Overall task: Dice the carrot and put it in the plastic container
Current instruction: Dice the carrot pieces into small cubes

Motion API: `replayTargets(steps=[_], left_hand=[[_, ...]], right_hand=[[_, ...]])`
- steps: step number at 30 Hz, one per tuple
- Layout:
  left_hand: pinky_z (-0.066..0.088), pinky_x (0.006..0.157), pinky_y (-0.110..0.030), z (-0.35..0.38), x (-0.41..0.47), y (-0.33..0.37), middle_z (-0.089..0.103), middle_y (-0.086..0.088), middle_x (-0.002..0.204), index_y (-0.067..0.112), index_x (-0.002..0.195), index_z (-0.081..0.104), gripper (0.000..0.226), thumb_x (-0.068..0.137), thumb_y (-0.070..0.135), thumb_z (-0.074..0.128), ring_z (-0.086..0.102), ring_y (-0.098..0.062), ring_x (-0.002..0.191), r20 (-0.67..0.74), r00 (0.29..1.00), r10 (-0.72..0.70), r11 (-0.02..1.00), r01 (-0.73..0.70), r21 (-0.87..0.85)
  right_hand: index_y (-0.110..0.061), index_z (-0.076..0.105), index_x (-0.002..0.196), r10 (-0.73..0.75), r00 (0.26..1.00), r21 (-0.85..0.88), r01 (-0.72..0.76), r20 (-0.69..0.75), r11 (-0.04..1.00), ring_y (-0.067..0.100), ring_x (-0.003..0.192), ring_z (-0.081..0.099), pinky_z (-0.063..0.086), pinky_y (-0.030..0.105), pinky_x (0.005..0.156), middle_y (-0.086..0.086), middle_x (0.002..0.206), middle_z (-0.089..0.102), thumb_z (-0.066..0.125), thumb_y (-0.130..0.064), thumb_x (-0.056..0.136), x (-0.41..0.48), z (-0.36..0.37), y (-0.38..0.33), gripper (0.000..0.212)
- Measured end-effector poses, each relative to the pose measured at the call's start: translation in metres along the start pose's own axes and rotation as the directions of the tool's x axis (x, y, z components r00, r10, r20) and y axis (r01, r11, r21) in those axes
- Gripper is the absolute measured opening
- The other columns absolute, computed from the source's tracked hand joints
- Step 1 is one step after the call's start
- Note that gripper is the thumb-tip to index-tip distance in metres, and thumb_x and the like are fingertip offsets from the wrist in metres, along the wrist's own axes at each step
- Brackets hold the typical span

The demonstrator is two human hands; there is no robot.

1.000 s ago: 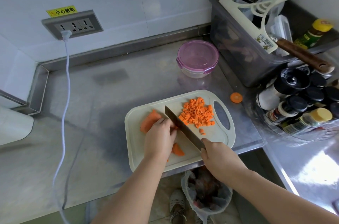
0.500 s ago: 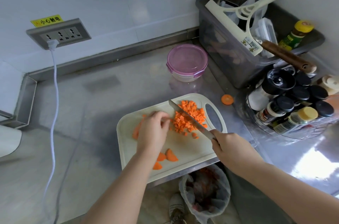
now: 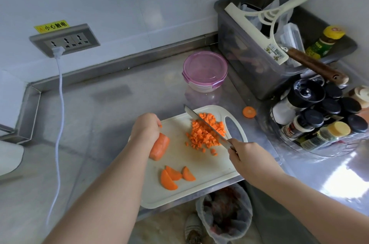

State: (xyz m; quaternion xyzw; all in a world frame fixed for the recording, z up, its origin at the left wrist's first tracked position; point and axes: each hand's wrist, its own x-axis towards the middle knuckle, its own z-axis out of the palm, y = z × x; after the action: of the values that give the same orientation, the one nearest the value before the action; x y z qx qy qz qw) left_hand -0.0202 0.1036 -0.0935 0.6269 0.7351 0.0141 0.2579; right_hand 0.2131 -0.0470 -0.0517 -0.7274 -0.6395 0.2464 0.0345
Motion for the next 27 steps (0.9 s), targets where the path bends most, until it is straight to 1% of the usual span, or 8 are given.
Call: replayTargets(steps=[5,8,11,13,15,18,20,27], left_hand=[[0.049,0.092,-0.031,0.003,-0.004,0.031,0.068,-0.007,0.114,0.020,0.105,0.071,0.021,0.086,0.014,0.063,0.063,-0.028,0.105,0.167,0.976,0.142,0.982,-0.160,0.096],[0.046,0.084,-0.026,0.019,-0.023,0.046,0.071,-0.005,0.105,0.015,0.098,0.072,0.014,0.086,0.012,0.066,0.065,-0.023,0.099,0.212,0.923,0.323,0.938,-0.342,0.061],[0.052,0.082,-0.032,0.034,-0.033,0.043,0.068,0.003,0.086,0.029,0.077,0.064,0.016,0.083,0.015,0.069,0.067,-0.021,0.088,0.252,0.902,0.350,0.933,-0.359,-0.008],[0.054,0.080,-0.037,0.034,-0.037,0.040,0.068,0.004,0.084,0.032,0.070,0.058,0.022,0.083,0.017,0.067,0.067,-0.022,0.085,0.168,0.931,0.325,0.946,-0.318,-0.065],[0.053,0.080,-0.036,0.030,-0.045,0.044,0.069,0.002,0.091,0.026,0.083,0.063,0.010,0.085,0.016,0.064,0.066,-0.020,0.086,-0.021,0.937,0.347,0.925,-0.346,-0.160],[0.051,0.081,-0.033,0.030,-0.067,0.062,0.063,0.001,0.103,0.016,0.102,0.064,0.016,0.086,0.015,0.065,0.062,-0.016,0.091,-0.221,0.857,0.465,0.827,-0.510,-0.236],[0.049,0.082,-0.035,0.037,-0.077,0.072,0.059,-0.001,0.107,0.014,0.104,0.064,0.020,0.084,0.013,0.066,0.061,-0.018,0.094,-0.236,0.824,0.515,0.792,-0.562,-0.239],[0.047,0.081,-0.030,0.045,-0.076,0.073,0.065,-0.003,0.101,0.013,0.100,0.066,0.013,0.087,0.011,0.062,0.062,-0.019,0.093,-0.148,0.879,0.454,0.851,-0.477,-0.221]], right_hand=[[-0.021,0.051,0.096,0.041,0.999,0.042,-0.041,0.002,0.998,0.011,0.047,0.037,0.023,0.027,0.043,-0.005,0.057,0.042,0.037,-0.021,0.101,0.003,-0.003,0.002,0.014],[-0.026,0.034,0.071,0.074,0.997,0.101,-0.075,0.018,0.992,0.014,0.048,0.036,0.024,0.028,0.046,-0.004,0.057,0.041,0.038,-0.019,0.100,0.002,-0.005,0.003,0.031],[-0.025,0.029,0.063,0.096,0.995,0.154,-0.101,0.037,0.983,0.013,0.047,0.032,0.022,0.025,0.046,-0.003,0.054,0.038,0.039,-0.017,0.099,-0.001,-0.008,0.004,0.038],[-0.020,0.030,0.061,0.110,0.993,0.214,-0.117,0.048,0.970,0.013,0.047,0.032,0.024,0.025,0.047,-0.004,0.052,0.036,0.040,-0.015,0.098,-0.003,-0.010,0.003,0.039],[-0.013,0.037,0.064,0.136,0.987,0.300,-0.155,0.085,0.941,0.016,0.049,0.036,0.031,0.027,0.050,-0.002,0.055,0.037,0.041,-0.016,0.097,-0.006,-0.013,0.004,0.034],[0.001,0.051,0.083,0.162,0.969,0.417,-0.228,0.187,0.880,0.015,0.045,0.041,0.033,0.024,0.046,0.004,0.057,0.043,0.039,-0.016,0.098,-0.010,-0.022,0.001,0.026],[-0.003,0.051,0.081,0.151,0.960,0.469,-0.248,0.234,0.848,0.009,0.034,0.040,0.033,0.019,0.039,0.005,0.054,0.046,0.038,-0.015,0.098,-0.013,-0.028,-0.002,0.024],[-0.011,0.048,0.073,0.141,0.964,0.504,-0.239,0.224,0.830,0.010,0.033,0.042,0.034,0.018,0.039,0.002,0.049,0.047,0.040,-0.015,0.096,-0.019,-0.035,-0.002,0.025]])
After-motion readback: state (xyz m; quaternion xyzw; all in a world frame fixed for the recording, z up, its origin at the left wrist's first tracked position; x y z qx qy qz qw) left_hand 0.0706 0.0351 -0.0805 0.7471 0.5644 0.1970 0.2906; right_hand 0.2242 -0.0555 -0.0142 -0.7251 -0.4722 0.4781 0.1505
